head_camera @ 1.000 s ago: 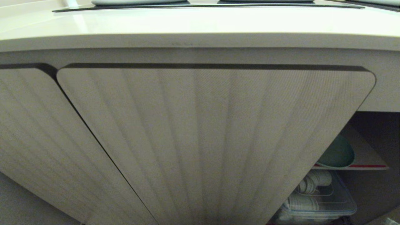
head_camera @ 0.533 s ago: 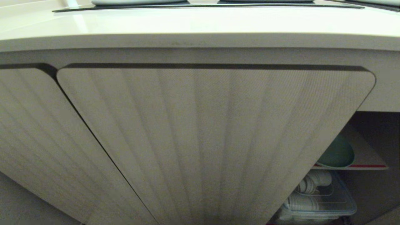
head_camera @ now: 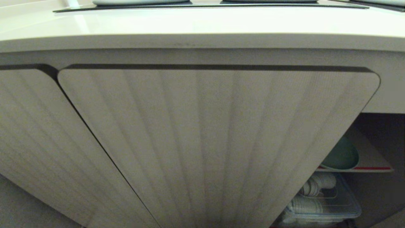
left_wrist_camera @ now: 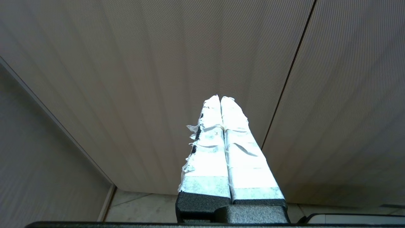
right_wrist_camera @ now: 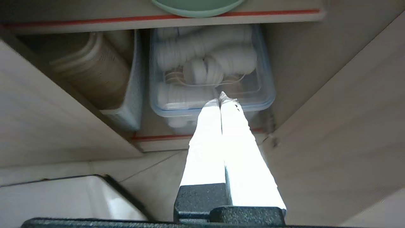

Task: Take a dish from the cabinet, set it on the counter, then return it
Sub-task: Close the cabinet door

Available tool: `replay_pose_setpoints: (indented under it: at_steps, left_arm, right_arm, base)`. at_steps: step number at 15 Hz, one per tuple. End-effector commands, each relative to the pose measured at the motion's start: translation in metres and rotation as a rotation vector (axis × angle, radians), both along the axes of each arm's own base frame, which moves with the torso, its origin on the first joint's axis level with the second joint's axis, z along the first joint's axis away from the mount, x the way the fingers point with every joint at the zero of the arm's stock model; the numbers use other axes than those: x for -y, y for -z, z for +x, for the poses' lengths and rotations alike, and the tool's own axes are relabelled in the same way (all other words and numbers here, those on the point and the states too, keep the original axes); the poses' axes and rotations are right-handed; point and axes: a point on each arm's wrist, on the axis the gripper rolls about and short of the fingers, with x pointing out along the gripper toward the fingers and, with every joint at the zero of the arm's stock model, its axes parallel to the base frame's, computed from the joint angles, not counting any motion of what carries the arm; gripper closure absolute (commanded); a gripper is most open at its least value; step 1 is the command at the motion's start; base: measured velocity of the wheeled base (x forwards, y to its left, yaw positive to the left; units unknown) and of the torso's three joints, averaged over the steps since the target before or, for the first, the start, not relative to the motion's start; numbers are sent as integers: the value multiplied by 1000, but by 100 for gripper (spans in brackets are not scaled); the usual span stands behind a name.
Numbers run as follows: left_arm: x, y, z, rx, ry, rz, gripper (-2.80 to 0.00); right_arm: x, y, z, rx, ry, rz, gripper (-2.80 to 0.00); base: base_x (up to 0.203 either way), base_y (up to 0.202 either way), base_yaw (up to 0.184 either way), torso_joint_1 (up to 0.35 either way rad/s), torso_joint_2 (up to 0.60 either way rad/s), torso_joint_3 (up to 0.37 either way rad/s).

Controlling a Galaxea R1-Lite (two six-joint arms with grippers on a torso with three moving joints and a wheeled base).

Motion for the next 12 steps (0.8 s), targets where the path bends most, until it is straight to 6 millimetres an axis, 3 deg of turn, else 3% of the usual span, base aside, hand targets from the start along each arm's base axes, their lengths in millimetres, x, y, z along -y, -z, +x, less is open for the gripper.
replay_pose_setpoints:
  at_steps: [1, 4, 8, 12]
  left_arm:
    - [0, 0, 0, 0, -1, 0, 0]
    - [0, 0, 0, 0, -1, 0, 0]
    - [0, 0, 0, 0, -1, 0, 0]
    - [0, 0, 0, 0, -1, 0, 0]
  right_arm:
    - [0, 3, -4, 88, 7, -33, 0]
    - [0, 14, -3, 151, -38, -98, 0]
    - [-1, 22, -21, 290, -110, -107, 0]
    - [-2, 30, -25, 273, -167, -119, 0]
  base:
    - [0, 0, 0, 0, 0, 0]
    - [0, 0, 0, 0, 0, 0]
    - [0, 0, 0, 0, 0, 0]
    - [0, 0, 0, 0, 0, 0]
